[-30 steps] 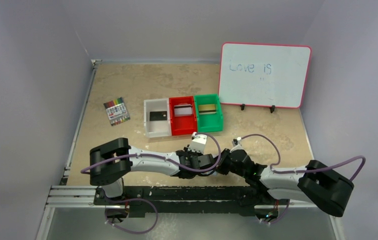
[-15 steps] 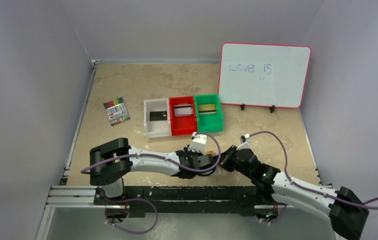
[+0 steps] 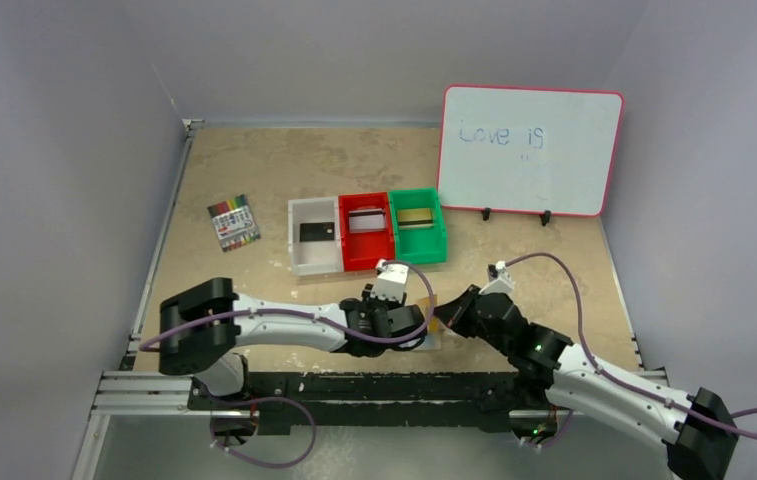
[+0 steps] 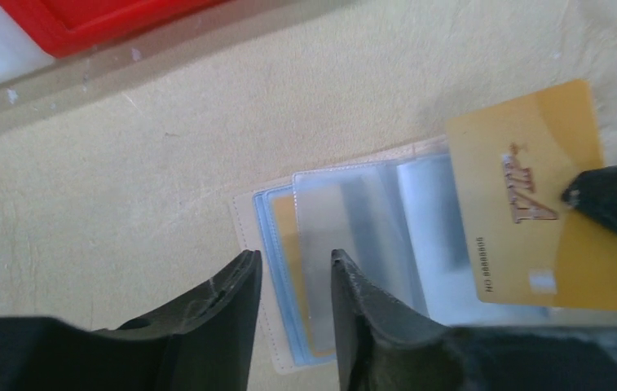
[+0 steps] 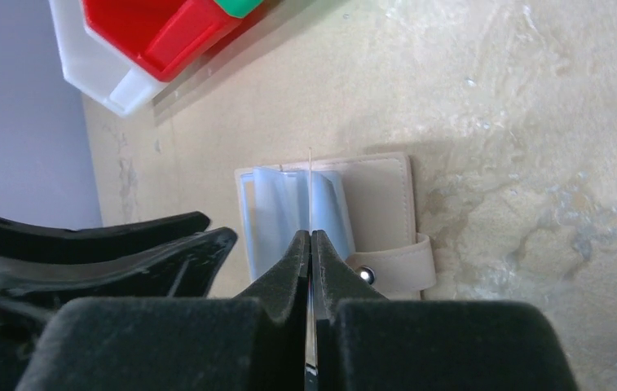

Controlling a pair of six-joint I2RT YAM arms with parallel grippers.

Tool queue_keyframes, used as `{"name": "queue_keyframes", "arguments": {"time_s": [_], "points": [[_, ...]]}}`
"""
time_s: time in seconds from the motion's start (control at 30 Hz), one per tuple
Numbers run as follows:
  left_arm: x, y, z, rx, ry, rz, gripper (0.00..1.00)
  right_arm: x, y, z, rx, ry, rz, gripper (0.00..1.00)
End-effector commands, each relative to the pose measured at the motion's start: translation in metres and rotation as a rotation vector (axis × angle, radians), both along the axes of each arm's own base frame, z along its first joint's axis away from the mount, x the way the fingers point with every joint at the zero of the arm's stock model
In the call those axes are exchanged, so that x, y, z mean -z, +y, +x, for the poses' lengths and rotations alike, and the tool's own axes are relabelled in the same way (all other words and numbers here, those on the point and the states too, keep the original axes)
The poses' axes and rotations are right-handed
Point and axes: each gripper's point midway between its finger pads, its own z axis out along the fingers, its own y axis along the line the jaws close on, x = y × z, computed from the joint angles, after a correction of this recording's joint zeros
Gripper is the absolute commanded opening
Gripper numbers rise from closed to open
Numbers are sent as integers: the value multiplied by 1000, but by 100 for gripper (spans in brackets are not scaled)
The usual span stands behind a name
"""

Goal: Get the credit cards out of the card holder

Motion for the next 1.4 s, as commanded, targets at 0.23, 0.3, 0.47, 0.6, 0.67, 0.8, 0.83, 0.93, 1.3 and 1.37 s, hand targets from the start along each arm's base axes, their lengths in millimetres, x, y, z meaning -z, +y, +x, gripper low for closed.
{"name": "queue_keyframes", "arguments": {"time_s": [0.23,0.3,0.47,0.6,0.67,0.8,0.83,0.93,1.3,1.37], "points": [[-99,19,22,-37,-179,-278,62,-83,43,7,-309,-436,59,0],[-103,29,32,-31,-145,-331,63,-90,50,4,-371,-494,55,0],[-139,50,48,55,-141,-508,67,-102,64,-6,-515,-608,37,0],[-166,44,34,264,-129,-560,74,-118,72,-8,-609,-720,-19,0],[-168,35,21,371,-81,-545,75,-129,78,-11,-659,-772,-24,0],[-169,25,4,504,-20,-528,75,-138,88,-26,-781,-815,-1,0],[-171,23,0,534,-20,-536,75,-142,90,-29,-801,-824,7,0],[-181,18,-14,625,-22,-581,75,-147,96,-37,-864,-841,28,0],[-187,18,-51,863,-1,-596,57,-162,108,-63,-1039,-865,117,0],[-186,18,-57,898,13,-597,53,-163,109,-65,-1056,-871,120,0]]}}
